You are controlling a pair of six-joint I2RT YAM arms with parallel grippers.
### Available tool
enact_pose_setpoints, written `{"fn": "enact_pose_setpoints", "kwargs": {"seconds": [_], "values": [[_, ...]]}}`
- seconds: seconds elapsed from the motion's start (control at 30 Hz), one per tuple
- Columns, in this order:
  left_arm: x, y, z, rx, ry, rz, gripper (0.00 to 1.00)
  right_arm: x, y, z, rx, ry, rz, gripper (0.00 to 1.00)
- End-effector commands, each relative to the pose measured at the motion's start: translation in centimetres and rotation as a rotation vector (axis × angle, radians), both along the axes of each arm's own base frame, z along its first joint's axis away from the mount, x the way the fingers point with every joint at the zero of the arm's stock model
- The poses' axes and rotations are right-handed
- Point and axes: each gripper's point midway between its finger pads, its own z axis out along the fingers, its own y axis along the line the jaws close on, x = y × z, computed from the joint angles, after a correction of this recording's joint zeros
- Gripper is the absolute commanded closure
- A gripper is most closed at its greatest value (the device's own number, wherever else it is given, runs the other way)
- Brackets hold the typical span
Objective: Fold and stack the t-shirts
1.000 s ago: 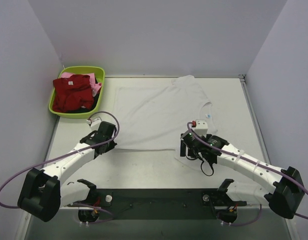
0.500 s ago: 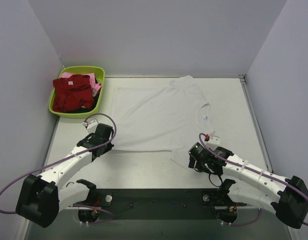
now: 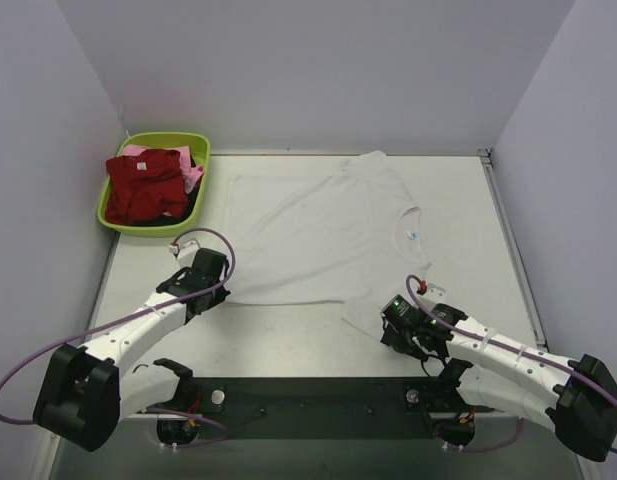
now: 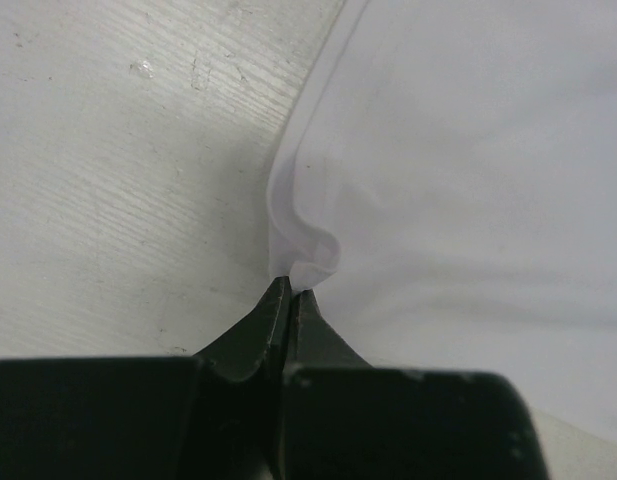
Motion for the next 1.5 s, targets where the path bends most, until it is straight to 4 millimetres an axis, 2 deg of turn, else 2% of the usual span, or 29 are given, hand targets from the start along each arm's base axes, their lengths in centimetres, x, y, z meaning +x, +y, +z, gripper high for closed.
{"fn": "enact_pose_setpoints", "kwargs": {"seconds": [0.0,0.1,0.3,0.53,0.73,0.83,0.93,1.07,1.23,1.47], "values": [[1.2,-0.5,0.9,-0.014,-0.040,-0.016,1.00,0.0,0.1,-0.7,0.001,0.000,-0.040,0.48],[1.3,-0.4,0.9,-0.008,-0.039,-0.016,1.00,0.3,-0.1,-0.8,-0.008,-0.015,-0.057,0.51],[1.2,-0.3,0.9,-0.004,-0.037,-0.018,1.00,0.8,-0.5,-0.7,-0.020,-0.044,-0.081,0.52],[1.2,-0.4,0.9,0.000,-0.034,-0.022,1.00,0.6,-1.2,-1.3,-0.037,-0.041,-0.106,0.57],[1.1,-0.2,0.9,0.007,-0.030,-0.023,1.00,0.3,-1.7,-2.0,-0.045,-0.033,-0.119,0.71],[0.9,-0.1,0.7,0.012,-0.027,-0.021,1.00,0.3,-1.7,-2.0,-0.046,-0.030,-0.124,0.82],[0.8,0.0,0.7,0.016,-0.022,-0.017,1.00,0.3,-1.7,-2.0,-0.046,-0.030,-0.127,0.99],[0.5,0.1,1.0,0.009,-0.022,-0.011,1.00,0.4,-1.6,-1.6,-0.040,-0.036,-0.122,1.00],[-0.2,0.6,1.8,0.006,-0.042,0.010,1.00,0.8,-2.4,0.6,-0.053,-0.103,-0.103,1.00],[-0.7,1.1,3.2,-0.004,-0.084,0.026,1.00,3.0,-3.8,6.1,-0.087,-0.292,-0.054,1.00]]}}
